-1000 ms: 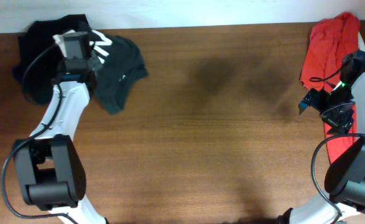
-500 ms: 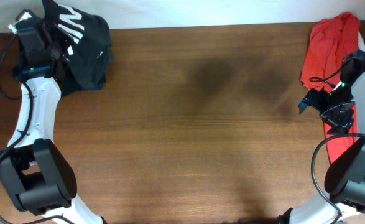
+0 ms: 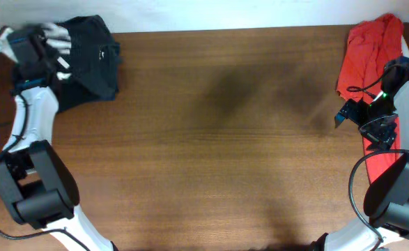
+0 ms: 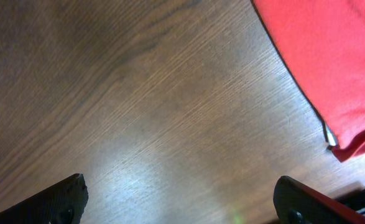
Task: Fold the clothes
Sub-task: 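Place the folded shirt on the dark stack and release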
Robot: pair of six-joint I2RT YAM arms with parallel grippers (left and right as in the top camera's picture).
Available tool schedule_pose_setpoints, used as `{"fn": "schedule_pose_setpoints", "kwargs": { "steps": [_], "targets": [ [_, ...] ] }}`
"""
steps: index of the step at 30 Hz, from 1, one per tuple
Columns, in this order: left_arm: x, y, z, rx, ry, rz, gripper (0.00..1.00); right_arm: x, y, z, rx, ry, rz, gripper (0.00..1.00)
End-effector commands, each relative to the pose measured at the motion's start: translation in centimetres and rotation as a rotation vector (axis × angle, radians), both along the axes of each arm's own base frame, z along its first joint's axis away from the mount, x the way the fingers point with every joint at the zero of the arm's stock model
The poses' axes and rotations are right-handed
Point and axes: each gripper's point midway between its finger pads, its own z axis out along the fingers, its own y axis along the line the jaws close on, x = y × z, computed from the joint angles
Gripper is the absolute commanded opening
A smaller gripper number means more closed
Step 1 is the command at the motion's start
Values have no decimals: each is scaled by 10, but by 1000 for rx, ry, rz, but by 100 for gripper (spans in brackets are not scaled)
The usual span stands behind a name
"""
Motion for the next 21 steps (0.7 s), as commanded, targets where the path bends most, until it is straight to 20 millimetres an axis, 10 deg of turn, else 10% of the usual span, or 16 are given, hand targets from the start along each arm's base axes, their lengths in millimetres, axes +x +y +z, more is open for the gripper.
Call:
{"fn": "schedule_pose_setpoints", "kwargs": {
  "steps": [1, 3, 5, 7, 9, 15, 17, 21],
  "targets": [
    [-9, 43, -6, 107, 67, 30, 56, 1, 0, 4, -6, -10, 8, 99],
    [-14, 47, -4, 120, 89, 27, 97, 1, 0, 4, -6, -10, 8, 99],
    [-12, 29, 10, 83, 67, -61, 97, 1, 0, 4, -6, -11, 8, 99],
    [8, -26, 24, -32, -27, -359, 49, 1, 0, 4, -6, -10, 8, 99],
    [12, -40, 8, -56, 5, -388, 25, 1, 0, 4, -6, -10, 8, 99],
    [6, -50, -92, -68, 263, -437, 24, 1, 0, 4, -6, -10, 8, 99],
    [-5, -42, -102, -63, 329, -386, 31, 1, 0, 4, -6, -10, 8, 99],
    [-32, -51, -111, -128, 440, -390, 84, 1, 0, 4, -6, -11, 8, 99]
  ]
}}
